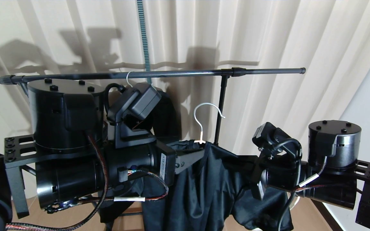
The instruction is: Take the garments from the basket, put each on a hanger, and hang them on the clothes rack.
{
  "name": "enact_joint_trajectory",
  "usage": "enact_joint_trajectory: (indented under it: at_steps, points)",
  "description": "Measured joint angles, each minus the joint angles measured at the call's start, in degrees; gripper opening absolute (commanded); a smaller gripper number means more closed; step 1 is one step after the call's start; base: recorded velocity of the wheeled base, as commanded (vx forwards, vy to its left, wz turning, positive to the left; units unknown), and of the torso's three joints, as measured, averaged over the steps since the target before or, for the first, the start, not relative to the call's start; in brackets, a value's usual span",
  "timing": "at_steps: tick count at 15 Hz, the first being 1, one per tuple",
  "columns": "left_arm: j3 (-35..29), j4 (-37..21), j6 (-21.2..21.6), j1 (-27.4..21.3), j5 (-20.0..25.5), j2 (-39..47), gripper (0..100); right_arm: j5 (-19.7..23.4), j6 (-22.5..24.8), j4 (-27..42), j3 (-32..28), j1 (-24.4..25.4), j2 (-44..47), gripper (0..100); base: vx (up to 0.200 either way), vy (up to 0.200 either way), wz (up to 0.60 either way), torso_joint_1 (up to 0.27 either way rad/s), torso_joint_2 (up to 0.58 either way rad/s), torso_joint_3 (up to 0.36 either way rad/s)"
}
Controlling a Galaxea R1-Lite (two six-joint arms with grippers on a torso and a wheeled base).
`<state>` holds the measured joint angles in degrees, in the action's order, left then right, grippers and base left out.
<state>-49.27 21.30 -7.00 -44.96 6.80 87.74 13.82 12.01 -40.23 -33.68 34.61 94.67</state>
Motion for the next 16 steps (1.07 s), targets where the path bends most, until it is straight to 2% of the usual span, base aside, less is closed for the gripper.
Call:
enact_joint_trajectory:
  at_steps: [3, 5, 8, 9, 10, 12, 13, 15, 16]
  points:
    - [0.0, -2.3, 0.2, -0.4, 0.0, -1.7, 100, 1.1, 0.0, -0.1, 0.0, -0.3, -0.3, 0, 0.0, 0.0, 0.0, 0.0, 0.0, 0.0]
    - [0.6, -4.6, 1.0, 0.1, 0.1, -3.8, 100, 5.2, 0.0, 0.1, 0.2, -1.8, -0.7, 0, 0.0, 0.0, 0.0, 0.0, 0.0, 0.0]
    - [3.7, -5.5, 6.7, 7.0, 3.7, -7.7, 100, 12.0, 0.2, 0.4, 0.9, -5.9, -1.7, 0, 0.0, 0.0, 0.0, 0.0, 0.0, 0.0]
    - [4.8, -5.6, 7.9, 10.4, 8.3, -8.9, 100, 15.2, 0.3, 0.5, 1.1, -7.0, -2.1, 0, 0.0, 0.0, 0.0, 0.0, 0.0, 0.0]
    - [5.7, -5.5, 8.9, 14.6, 13.7, -9.9, 100, 16.7, 0.4, 0.5, 1.3, -8.0, -2.4, 0, 0.0, 0.0, 0.0, 0.0, 0.0, 0.0]
    - [7.8, -5.5, 11.2, 23.5, 27.6, -11.3, 100, 17.9, 0.4, 0.6, 1.5, -8.7, -3.0, 0, 0.0, 0.0, 0.0, 0.0, 0.0, 0.0]
    - [9.0, -5.5, 12.8, 27.3, 33.1, -11.7, 100, 18.4, 0.4, 0.5, 1.5, -8.8, -3.3, 0, 0.0, 0.0, 0.0, 0.0, 0.0, 0.0]
    - [11.1, -5.3, 15.7, 34.7, 42.8, -11.5, 100, 18.9, 0.7, 0.6, 1.8, -9.0, -3.9, 0, 0.0, 0.0, 0.0, 0.0, 0.0, 0.0]
    - [11.9, -5.3, 16.8, 37.6, 45.1, -10.9, 100, 19.3, 0.8, 0.5, 1.9, -9.0, -4.1, 0, 0.0, 0.0, 0.0, 0.0, 0.0, 0.0]
